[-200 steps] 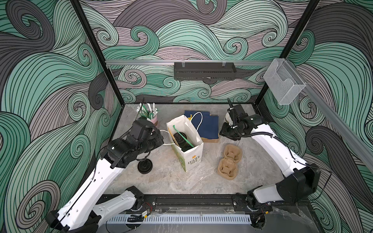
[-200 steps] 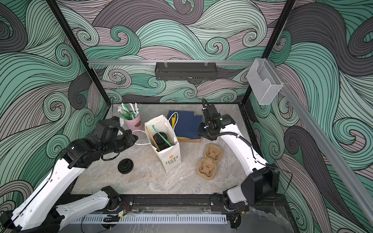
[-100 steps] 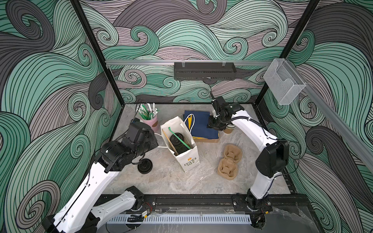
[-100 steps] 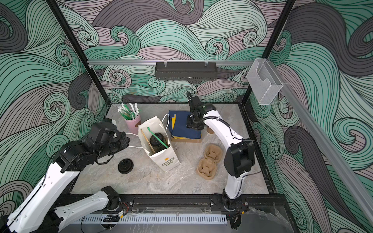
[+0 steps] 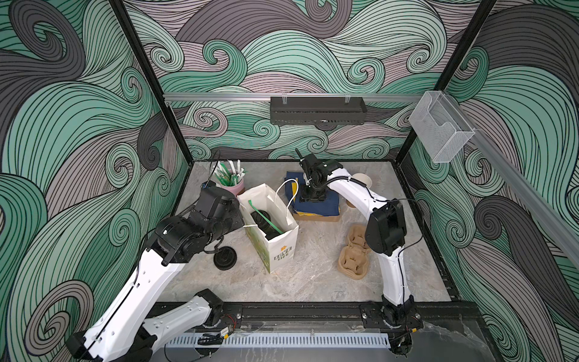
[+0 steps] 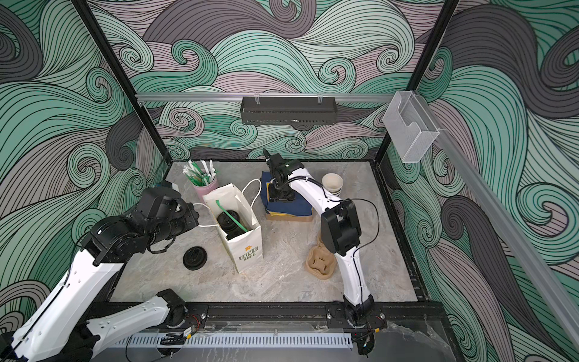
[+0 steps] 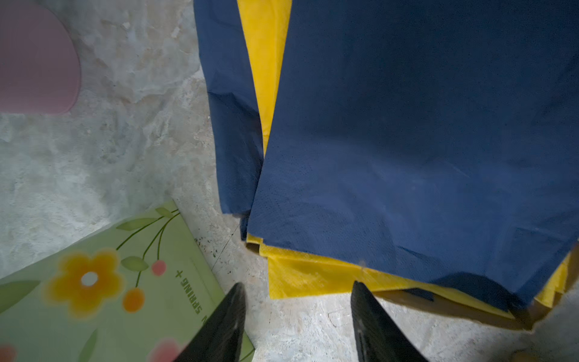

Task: Pack the takeout coffee
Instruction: 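Grasp the navy napkins with the right gripper, then hold the navy napkins in the right gripper while the left gripper waits by the bag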

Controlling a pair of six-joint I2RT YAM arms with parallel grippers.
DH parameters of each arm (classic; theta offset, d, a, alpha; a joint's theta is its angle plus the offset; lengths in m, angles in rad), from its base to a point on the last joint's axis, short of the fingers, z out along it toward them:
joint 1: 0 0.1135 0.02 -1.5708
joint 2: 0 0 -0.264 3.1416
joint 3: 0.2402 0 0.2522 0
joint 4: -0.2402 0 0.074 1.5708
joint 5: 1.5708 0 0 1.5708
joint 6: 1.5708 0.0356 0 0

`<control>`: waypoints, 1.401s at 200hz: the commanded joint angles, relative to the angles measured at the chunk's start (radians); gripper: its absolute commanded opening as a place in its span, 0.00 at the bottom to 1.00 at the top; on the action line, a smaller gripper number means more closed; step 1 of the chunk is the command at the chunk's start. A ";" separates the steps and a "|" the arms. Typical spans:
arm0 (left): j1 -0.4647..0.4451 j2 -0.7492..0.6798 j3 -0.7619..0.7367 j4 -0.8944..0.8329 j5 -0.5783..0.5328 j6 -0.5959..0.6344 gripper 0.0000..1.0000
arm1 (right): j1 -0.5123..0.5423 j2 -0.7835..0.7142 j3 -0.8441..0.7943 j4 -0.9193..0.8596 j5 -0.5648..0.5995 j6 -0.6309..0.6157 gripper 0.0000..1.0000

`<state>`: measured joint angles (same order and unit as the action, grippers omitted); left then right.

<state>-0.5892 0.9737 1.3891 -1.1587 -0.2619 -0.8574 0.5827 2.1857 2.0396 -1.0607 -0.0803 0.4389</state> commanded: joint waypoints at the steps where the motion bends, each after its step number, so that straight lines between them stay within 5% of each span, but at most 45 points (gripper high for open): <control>1: 0.011 -0.008 0.023 -0.045 -0.018 -0.014 0.13 | 0.016 0.061 0.066 -0.044 0.046 -0.051 0.57; 42: 0.012 -0.039 0.011 -0.045 -0.042 -0.041 0.35 | 0.039 0.171 0.187 -0.101 0.076 -0.088 0.59; 127: 0.011 -0.049 0.057 -0.041 -0.055 -0.038 0.41 | 0.045 0.234 0.231 -0.128 0.102 -0.074 0.45; 162: 0.011 -0.051 0.082 -0.046 -0.072 -0.032 0.41 | 0.044 0.211 0.232 -0.130 0.095 -0.065 0.18; 202: 0.012 -0.049 0.100 -0.035 -0.070 -0.022 0.42 | 0.035 0.169 0.231 -0.130 0.088 -0.051 0.00; 245: 0.012 -0.053 0.114 -0.023 -0.068 -0.007 0.42 | 0.021 0.141 0.238 -0.128 0.062 -0.042 0.00; 265: 0.011 -0.059 0.113 -0.017 -0.069 -0.002 0.43 | 0.021 0.164 0.253 -0.128 0.060 -0.028 0.33; 280: 0.012 -0.061 0.110 -0.014 -0.068 0.000 0.43 | 0.022 0.194 0.273 -0.128 0.080 -0.007 0.42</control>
<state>-0.5838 0.9272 1.4765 -1.1740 -0.3111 -0.8806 0.6052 2.3722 2.2765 -1.1690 -0.0093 0.3996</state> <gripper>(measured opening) 0.430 0.362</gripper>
